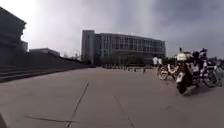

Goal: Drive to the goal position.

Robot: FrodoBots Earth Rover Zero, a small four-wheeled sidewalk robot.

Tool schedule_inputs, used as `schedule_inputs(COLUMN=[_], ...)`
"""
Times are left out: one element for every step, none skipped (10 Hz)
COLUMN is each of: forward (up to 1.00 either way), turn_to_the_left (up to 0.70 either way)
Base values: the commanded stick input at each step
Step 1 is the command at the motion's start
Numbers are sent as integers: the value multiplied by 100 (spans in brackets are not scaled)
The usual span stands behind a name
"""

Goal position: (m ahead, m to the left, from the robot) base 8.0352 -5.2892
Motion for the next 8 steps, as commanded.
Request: schedule_inputs(forward=[100, 100, 100, 100, 100, 100, 100, 100], turn_to_the_left=[0, 0, 0, 0, 0, 0, 0, -19])
